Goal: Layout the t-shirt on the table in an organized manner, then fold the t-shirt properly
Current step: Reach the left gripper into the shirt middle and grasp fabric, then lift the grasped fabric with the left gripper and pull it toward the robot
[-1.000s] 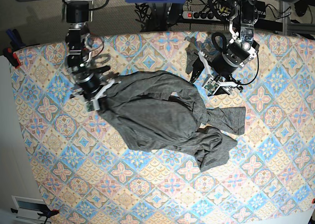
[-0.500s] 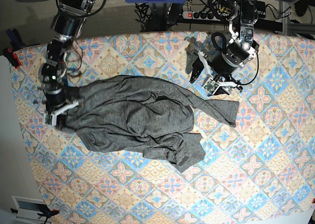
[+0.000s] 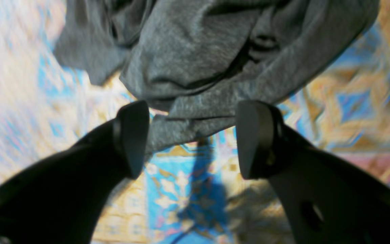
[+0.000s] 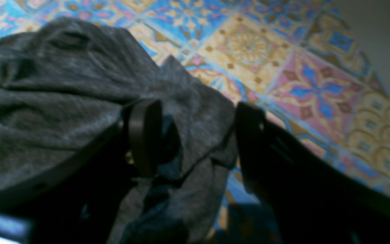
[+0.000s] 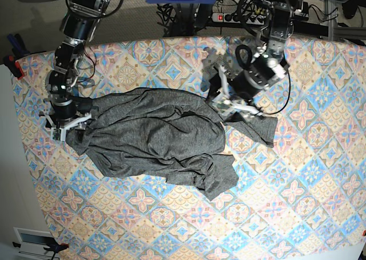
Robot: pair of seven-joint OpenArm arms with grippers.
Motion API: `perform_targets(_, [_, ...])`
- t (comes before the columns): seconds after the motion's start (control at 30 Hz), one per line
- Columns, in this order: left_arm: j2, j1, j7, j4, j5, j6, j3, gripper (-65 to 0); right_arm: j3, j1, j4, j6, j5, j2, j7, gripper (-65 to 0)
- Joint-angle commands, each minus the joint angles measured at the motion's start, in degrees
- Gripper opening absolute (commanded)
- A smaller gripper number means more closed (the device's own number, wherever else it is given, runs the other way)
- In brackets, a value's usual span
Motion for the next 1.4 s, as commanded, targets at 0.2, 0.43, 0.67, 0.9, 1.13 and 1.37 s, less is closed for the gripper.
perform_targets(0.2, [0.07, -4.42, -1.42, -8.45, 22.16, 0.01, 14.67, -25.7, 2.59, -1.67, 8.55, 0.0, 0.56, 0.73, 1.97, -30.0])
perform_targets(0.43, [1.21, -7.05, -1.51, -11.17, 22.07, 0.01, 15.72, -25.7, 3.64, -3.78, 9.25, 0.0, 0.56, 0.73, 1.88, -30.0])
perform_targets(0.67, [3.23, -11.89, -1.51, -19.0, 15.12, 0.01, 15.46, -25.7, 3.73, -5.27, 9.25, 0.0, 0.56, 0.73, 2.06, -30.0])
perform_targets(0.9, [4.99, -13.3, -1.51, -24.54, 10.9, 0.01, 15.54, -39.4, 3.73, -6.94, 9.25, 0.0, 0.47, 0.73, 2.06, -30.0])
perform_targets(1.13, [5.08, -9.96, -1.51, -24.54, 11.17, 0.01, 15.46, -61.8, 3.73, -8.09, 9.25, 0.0, 0.47, 0.73, 1.97, -30.0])
perform_targets(1.37, [4.55, -4.77, -1.51, -23.22, 11.26, 0.09, 15.37, -62.2, 3.73, -8.88, 9.25, 0.0, 0.47, 0.73, 2.06, -30.0])
